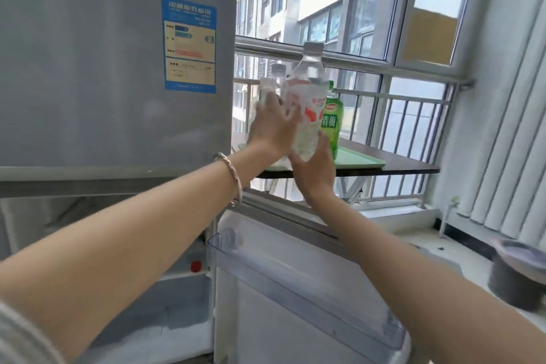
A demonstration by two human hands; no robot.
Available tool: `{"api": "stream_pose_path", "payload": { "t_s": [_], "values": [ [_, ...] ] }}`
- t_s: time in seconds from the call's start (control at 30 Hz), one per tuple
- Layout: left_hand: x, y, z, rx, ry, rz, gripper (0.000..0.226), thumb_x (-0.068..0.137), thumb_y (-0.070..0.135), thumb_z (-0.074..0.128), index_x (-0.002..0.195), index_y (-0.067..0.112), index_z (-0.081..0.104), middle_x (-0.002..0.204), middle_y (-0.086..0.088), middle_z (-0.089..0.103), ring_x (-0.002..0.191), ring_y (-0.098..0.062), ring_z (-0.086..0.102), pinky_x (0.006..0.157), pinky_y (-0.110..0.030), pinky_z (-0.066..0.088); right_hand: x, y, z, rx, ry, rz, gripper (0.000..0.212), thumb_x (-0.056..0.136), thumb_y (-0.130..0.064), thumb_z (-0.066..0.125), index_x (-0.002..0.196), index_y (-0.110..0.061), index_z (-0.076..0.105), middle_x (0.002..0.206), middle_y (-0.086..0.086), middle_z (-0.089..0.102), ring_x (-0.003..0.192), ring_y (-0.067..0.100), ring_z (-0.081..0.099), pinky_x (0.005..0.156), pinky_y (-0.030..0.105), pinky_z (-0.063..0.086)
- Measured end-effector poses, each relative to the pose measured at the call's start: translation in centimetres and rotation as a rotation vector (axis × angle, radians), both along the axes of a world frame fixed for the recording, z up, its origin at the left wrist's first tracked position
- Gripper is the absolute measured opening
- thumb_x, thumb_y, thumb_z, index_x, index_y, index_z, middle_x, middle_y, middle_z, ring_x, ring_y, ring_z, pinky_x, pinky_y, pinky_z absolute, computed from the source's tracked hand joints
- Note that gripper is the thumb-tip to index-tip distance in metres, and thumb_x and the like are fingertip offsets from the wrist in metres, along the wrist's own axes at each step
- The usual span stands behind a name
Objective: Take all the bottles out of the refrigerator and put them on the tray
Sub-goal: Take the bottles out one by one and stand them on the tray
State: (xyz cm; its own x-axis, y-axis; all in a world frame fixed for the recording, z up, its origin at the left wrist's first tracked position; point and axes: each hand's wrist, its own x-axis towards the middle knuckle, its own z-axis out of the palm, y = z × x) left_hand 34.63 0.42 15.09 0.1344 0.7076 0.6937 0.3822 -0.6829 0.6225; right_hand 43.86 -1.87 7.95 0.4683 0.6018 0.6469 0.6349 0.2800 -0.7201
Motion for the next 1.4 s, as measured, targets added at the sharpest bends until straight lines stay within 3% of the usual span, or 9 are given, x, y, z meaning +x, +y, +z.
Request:
{"api": "stream_pose_path", "payload": {
  "t_s": [0.1, 0.3, 0.47, 0.67, 0.77, 0.93, 1.07, 1.2, 1.4],
  "values": [
    [2.2, 0.1, -1.2, -0.110, 0.023, -0.184, 0.042, 0.099, 0.041, 0.043, 0.128, 0.011, 0.044, 0.121, -0.008, 0.060, 0.104, -0.024, 0.063, 0.080, -0.035, 0.056, 2.2, 1.4, 0.8, -0.007, -0.027, -0.088, 0.064, 0.087, -0.038, 0.067, 0.138, -0.011, 0.038, 0.131, 0.012, 0.050, 0.115, 0.027, 0.052, 0.093, 0.040, 0.048],
    [3.8, 1.1, -2.8, -0.197, 0.123, -0.232, 0.036, 0.102, 0.027, 0.040, 0.132, 0.011, 0.050, 0.124, -0.003, 0.059, 0.112, -0.020, 0.055, 0.090, -0.026, 0.038, 3.6, 4.9, 0.3, -0.100, -0.069, -0.193, 0.050, 0.092, -0.043, 0.054, 0.128, -0.012, 0.039, 0.127, 0.013, 0.053, 0.111, 0.032, 0.056, 0.083, 0.042, 0.047],
    [3.2, 2.9, -3.7, -0.182, 0.227, -0.174, 0.045, 0.101, 0.035, 0.036, 0.140, 0.014, 0.044, 0.134, -0.009, 0.057, 0.119, -0.028, 0.057, 0.104, -0.041, 0.042, 3.4, 6.3, 0.6, -0.153, -0.128, -0.230, 0.040, 0.094, -0.035, 0.055, 0.121, -0.011, 0.039, 0.123, 0.013, 0.053, 0.106, 0.033, 0.057, 0.080, 0.039, 0.040],
    [3.0, 4.9, -3.9, -0.222, 0.314, -0.104, 0.054, 0.102, 0.041, 0.029, 0.145, 0.010, 0.038, 0.147, -0.014, 0.043, 0.136, -0.030, 0.039, 0.114, -0.042, 0.031, 3.1, 7.8, 0.5, -0.151, -0.152, -0.237, 0.040, 0.092, -0.031, 0.059, 0.121, -0.010, 0.038, 0.122, 0.014, 0.053, 0.105, 0.034, 0.056, 0.079, 0.040, 0.042],
    [3.1, 5.8, -4.4, -0.220, 0.326, -0.103, 0.054, 0.099, 0.043, 0.028, 0.137, 0.012, 0.051, 0.140, -0.012, 0.053, 0.130, -0.030, 0.045, 0.111, -0.046, 0.035, 3.2, 8.5, -0.1, -0.214, -0.146, -0.222, 0.040, 0.093, -0.031, 0.057, 0.121, -0.010, 0.037, 0.121, 0.016, 0.053, 0.105, 0.036, 0.058, 0.076, 0.039, 0.042],
    [2.9, 6.0, -5.4, -0.249, 0.311, -0.073, 0.064, 0.089, 0.055, 0.024, 0.139, 0.021, 0.045, 0.145, -0.010, 0.046, 0.135, -0.032, 0.040, 0.111, -0.050, 0.033, 3.2, 8.9, -0.5, -0.249, -0.178, -0.287, 0.043, 0.093, -0.031, 0.055, 0.123, -0.008, 0.037, 0.125, 0.015, 0.053, 0.115, 0.035, 0.053, 0.098, 0.046, 0.038],
    [1.5, 5.0, -5.3, -0.240, 0.175, -0.097, 0.047, 0.093, 0.041, 0.033, 0.118, 0.012, 0.060, 0.118, -0.009, 0.063, 0.109, -0.028, 0.060, 0.096, -0.044, 0.047, 1.3, 6.8, -1.2, 0.018, -0.139, -0.315, 0.054, 0.085, -0.048, 0.055, 0.120, -0.009, 0.042, 0.120, 0.012, 0.054, 0.112, 0.030, 0.050, 0.097, 0.041, 0.034],
    [-1.8, 3.9, -5.5, -0.173, 0.069, 0.039, 0.028, 0.094, 0.029, 0.037, 0.092, 0.013, 0.060, 0.087, -0.007, 0.068, 0.083, -0.026, 0.063, 0.077, -0.039, 0.051, -3.5, 5.3, -2.0, 0.173, -0.176, -0.159, 0.033, 0.089, -0.024, 0.059, 0.116, -0.007, 0.048, 0.113, 0.009, 0.058, 0.107, 0.027, 0.054, 0.092, 0.035, 0.034],
    [-10.1, 4.2, -7.9, -0.225, 0.235, 0.206, 0.030, 0.097, 0.029, 0.038, 0.090, 0.009, 0.059, 0.090, -0.007, 0.063, 0.084, -0.026, 0.058, 0.070, -0.033, 0.043, -12.2, 4.6, -4.9, 0.054, -0.278, 0.051, 0.040, 0.086, -0.014, 0.064, 0.122, -0.005, 0.050, 0.116, 0.010, 0.059, 0.106, 0.026, 0.057, 0.090, 0.035, 0.045]
  ]
}}
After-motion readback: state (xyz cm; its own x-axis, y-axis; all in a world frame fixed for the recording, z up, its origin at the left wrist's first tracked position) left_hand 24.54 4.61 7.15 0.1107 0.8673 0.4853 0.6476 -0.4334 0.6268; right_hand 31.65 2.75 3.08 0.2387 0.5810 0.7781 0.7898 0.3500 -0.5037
